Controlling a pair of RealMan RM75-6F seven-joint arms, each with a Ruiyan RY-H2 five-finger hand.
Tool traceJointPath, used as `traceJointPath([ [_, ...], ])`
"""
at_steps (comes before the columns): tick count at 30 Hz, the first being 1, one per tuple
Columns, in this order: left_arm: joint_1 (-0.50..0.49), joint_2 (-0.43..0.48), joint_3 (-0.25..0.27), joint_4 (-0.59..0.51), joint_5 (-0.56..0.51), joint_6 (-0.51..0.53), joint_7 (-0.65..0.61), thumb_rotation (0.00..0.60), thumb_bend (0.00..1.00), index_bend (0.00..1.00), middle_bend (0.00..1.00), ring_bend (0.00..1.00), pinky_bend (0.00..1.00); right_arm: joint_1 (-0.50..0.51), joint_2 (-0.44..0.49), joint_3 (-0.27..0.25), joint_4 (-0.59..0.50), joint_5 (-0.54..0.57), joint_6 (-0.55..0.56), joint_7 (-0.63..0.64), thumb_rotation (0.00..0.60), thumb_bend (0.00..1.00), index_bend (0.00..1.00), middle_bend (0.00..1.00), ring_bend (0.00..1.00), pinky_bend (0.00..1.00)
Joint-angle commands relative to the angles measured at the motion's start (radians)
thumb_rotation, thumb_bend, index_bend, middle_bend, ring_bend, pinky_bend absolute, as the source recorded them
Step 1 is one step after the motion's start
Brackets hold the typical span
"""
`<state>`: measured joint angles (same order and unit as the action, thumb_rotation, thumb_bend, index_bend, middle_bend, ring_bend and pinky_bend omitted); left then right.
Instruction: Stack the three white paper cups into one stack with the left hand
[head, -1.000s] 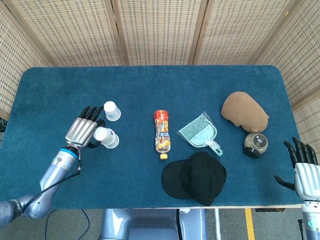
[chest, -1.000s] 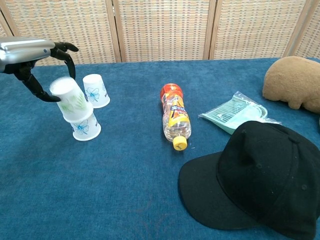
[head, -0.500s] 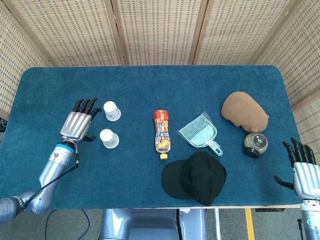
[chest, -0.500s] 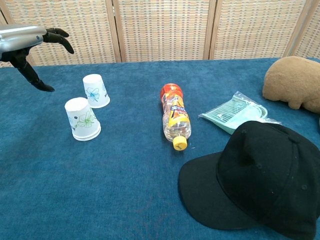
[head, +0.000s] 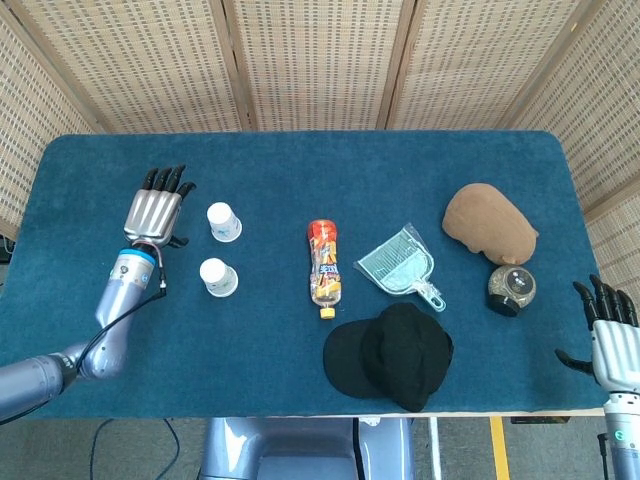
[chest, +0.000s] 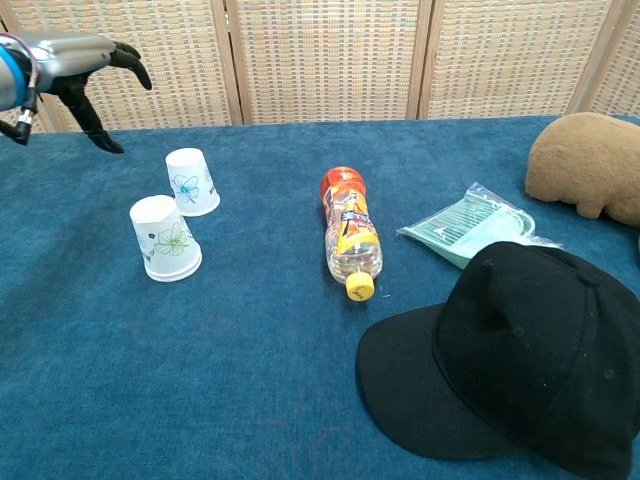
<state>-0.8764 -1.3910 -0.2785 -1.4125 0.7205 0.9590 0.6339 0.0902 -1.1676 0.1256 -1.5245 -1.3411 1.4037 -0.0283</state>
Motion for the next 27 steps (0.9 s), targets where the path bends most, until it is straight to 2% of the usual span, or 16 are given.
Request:
traceJointPath([
  [1, -0.039, -0.049, -0.007, 0.072, -0.040, -0.041, 0.005, 0.600, 0.18, 0.23, 0.00, 0.00, 0.00, 0.000, 0.000, 0.001, 0.002, 0.003, -0.003, 0.003, 0.600, 0.05, 0.13, 0.00, 0.00, 0.00],
  [5, -0.080, -0.115, -0.004, 0.178, -0.080, -0.092, 0.008, 0.600, 0.18, 0.25, 0.00, 0.00, 0.00, 0.005, -0.002, 0.001, 0.013, 0.017, -0.023, 0.008, 0.600, 0.06, 0.13, 0.00, 0.00, 0.00],
  [16, -0.136, -0.223, 0.013, 0.368, -0.155, -0.153, 0.045, 0.600, 0.19, 0.26, 0.00, 0.00, 0.00, 0.016, -0.012, 0.003, 0.036, 0.045, -0.060, 0.009, 0.600, 0.05, 0.13, 0.00, 0.00, 0.00],
  [23, -0.158, -0.267, 0.016, 0.446, -0.159, -0.189, 0.041, 0.600, 0.19, 0.26, 0.00, 0.00, 0.00, 0.021, -0.013, 0.009, 0.045, 0.060, -0.072, 0.015, 0.600, 0.05, 0.13, 0.00, 0.00, 0.00],
  [27, -0.184, -0.320, 0.015, 0.527, -0.151, -0.229, 0.029, 0.600, 0.20, 0.26, 0.00, 0.00, 0.00, 0.026, -0.017, 0.011, 0.054, 0.073, -0.087, 0.014, 0.600, 0.06, 0.13, 0.00, 0.00, 0.00],
])
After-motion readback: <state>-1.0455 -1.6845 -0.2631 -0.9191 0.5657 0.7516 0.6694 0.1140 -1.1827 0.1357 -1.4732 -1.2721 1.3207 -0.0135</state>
